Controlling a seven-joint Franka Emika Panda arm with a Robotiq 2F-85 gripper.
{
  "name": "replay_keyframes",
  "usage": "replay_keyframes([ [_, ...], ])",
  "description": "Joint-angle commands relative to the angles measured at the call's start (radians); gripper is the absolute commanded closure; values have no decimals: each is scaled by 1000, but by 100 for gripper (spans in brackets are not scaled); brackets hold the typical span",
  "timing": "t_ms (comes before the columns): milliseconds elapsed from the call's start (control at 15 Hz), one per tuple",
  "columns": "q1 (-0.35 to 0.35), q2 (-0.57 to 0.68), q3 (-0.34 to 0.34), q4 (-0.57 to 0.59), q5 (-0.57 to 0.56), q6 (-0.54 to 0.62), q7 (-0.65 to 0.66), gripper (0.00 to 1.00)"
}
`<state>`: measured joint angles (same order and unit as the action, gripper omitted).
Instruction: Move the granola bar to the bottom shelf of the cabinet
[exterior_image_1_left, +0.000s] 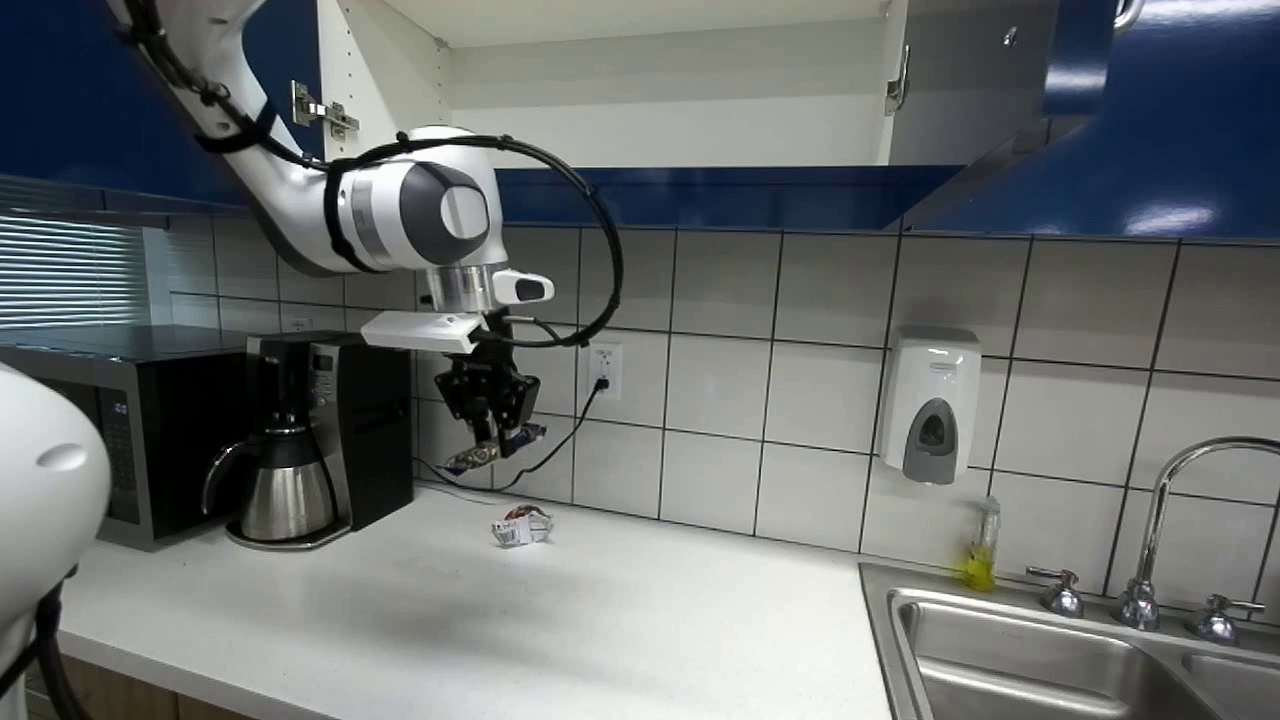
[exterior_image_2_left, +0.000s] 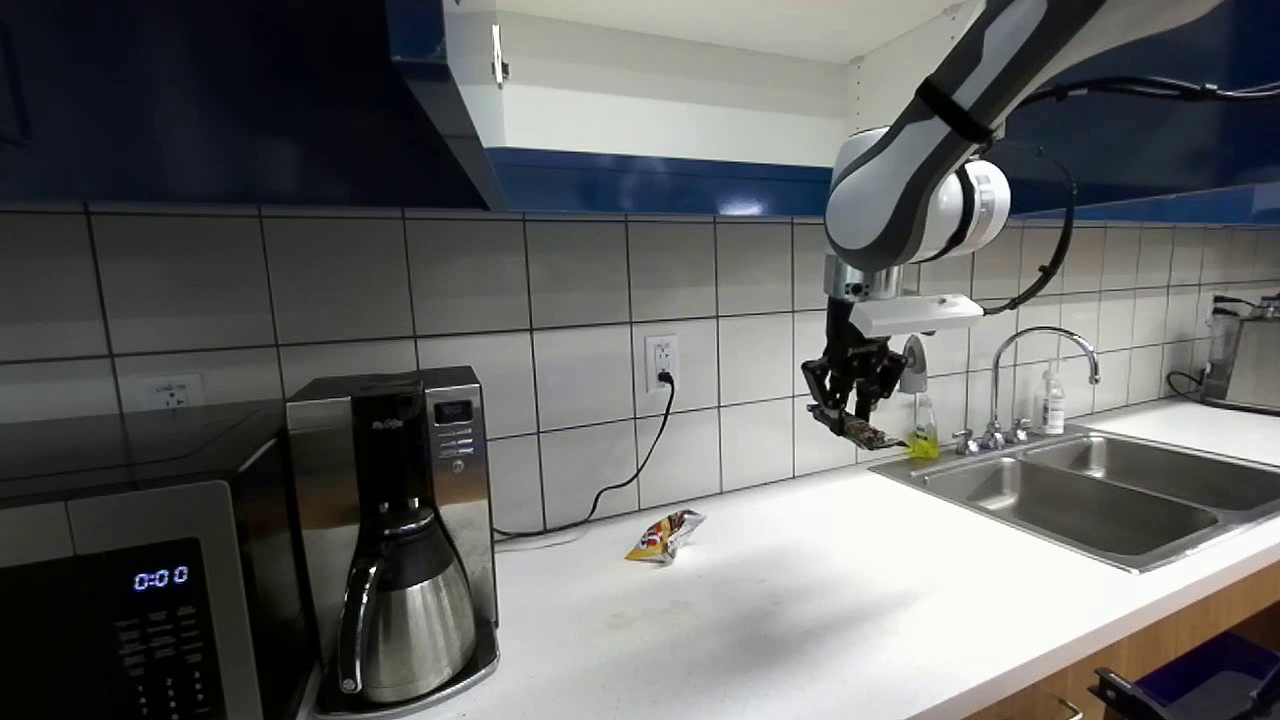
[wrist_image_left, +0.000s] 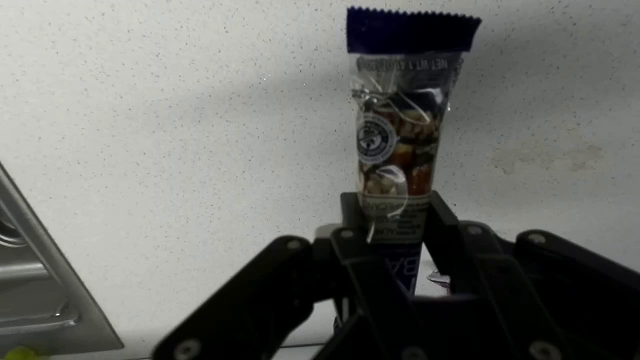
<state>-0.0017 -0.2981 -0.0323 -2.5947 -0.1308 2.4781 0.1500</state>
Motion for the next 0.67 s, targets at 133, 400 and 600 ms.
replay_keyframes([
  [133,-25,-77,38,38,2,-142,26,91],
  [400,-35,-122,38,64,-2,-233,41,91],
  [600,-41,-159,36,84,4,-287,51,91],
])
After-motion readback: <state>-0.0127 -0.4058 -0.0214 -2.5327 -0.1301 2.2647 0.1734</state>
